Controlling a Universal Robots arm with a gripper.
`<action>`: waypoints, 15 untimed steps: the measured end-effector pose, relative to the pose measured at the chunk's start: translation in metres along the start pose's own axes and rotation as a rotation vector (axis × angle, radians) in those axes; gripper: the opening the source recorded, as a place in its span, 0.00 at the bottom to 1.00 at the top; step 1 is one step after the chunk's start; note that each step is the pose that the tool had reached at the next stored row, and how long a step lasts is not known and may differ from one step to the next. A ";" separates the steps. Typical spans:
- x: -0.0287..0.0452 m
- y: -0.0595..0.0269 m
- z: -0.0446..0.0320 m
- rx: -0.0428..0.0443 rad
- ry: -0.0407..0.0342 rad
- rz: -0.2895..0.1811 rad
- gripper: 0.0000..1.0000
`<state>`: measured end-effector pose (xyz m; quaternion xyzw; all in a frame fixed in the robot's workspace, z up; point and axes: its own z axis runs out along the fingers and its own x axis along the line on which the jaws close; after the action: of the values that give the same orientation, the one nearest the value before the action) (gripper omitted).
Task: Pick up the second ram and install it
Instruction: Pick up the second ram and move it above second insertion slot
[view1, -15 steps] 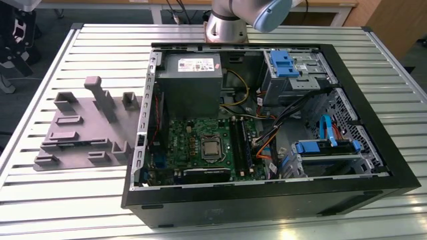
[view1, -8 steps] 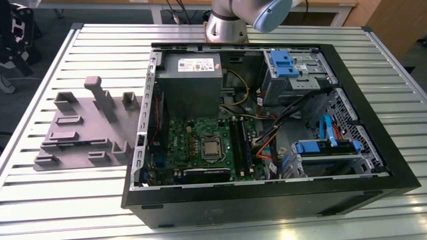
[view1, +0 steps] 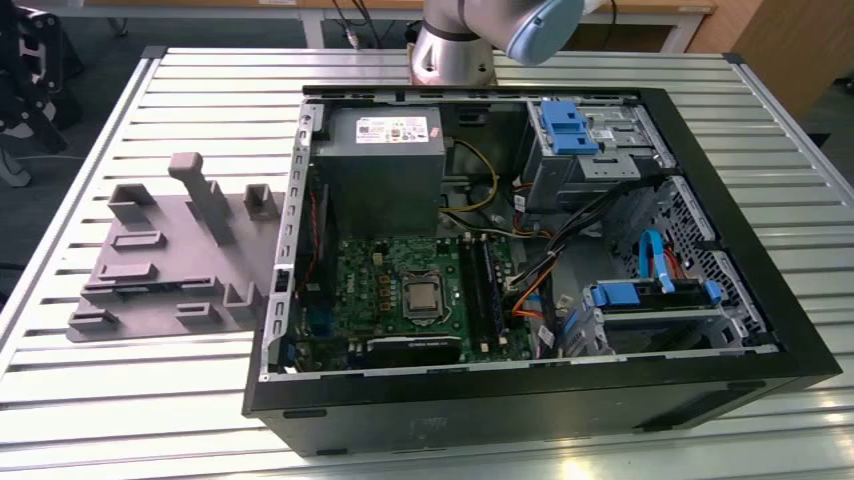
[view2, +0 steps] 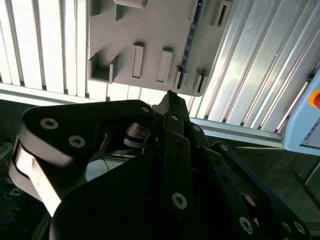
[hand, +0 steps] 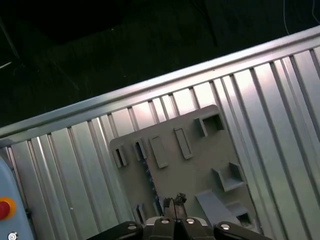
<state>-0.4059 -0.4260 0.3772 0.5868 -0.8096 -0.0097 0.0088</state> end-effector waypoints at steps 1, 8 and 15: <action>0.0000 0.0000 0.0001 0.0001 0.0005 -0.019 0.11; 0.0005 0.0014 0.0024 0.0235 -0.0057 -0.069 0.11; 0.0005 0.0014 0.0054 0.0244 -0.0047 -0.165 0.23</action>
<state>-0.4075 -0.4260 0.3718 0.6517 -0.7585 -0.0019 -0.0011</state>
